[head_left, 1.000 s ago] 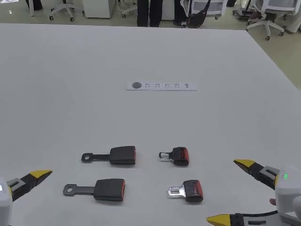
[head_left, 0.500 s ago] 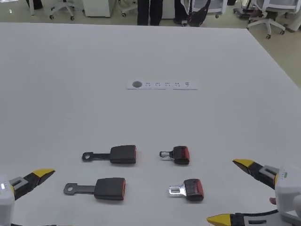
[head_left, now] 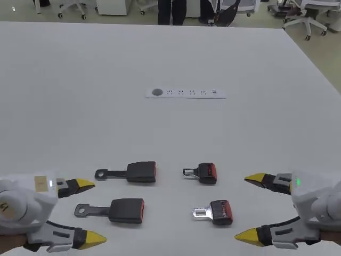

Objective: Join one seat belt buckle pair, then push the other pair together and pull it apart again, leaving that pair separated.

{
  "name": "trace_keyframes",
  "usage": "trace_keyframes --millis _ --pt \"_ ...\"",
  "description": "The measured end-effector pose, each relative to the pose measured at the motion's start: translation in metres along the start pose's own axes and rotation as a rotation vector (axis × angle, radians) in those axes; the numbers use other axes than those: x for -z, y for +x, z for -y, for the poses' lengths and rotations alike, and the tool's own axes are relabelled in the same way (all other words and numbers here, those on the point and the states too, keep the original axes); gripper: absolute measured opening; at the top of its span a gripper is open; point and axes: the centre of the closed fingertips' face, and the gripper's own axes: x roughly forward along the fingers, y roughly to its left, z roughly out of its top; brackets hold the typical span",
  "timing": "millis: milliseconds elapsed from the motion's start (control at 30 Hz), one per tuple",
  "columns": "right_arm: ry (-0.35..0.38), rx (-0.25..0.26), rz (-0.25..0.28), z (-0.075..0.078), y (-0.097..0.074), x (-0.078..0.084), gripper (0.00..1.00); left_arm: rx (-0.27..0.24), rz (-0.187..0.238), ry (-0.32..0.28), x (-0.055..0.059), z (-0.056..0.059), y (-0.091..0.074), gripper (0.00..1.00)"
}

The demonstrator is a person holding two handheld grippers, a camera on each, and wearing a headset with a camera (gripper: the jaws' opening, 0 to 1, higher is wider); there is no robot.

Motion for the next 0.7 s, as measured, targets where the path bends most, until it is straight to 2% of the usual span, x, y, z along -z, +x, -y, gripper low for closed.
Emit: trace_keyframes --millis 67,200,700 --pt "-0.029 -0.024 -0.022 -0.001 0.004 0.004 0.69 0.021 -0.015 0.018 0.002 0.000 0.005 0.68" --pt "-0.058 -0.064 -0.045 -0.004 0.011 0.008 0.65 0.049 -0.047 0.046 -0.001 0.001 0.011 0.65" --pt "-0.124 -0.152 -0.098 -0.001 0.035 0.022 0.50 0.142 -0.138 0.141 0.003 -0.003 0.037 0.52"
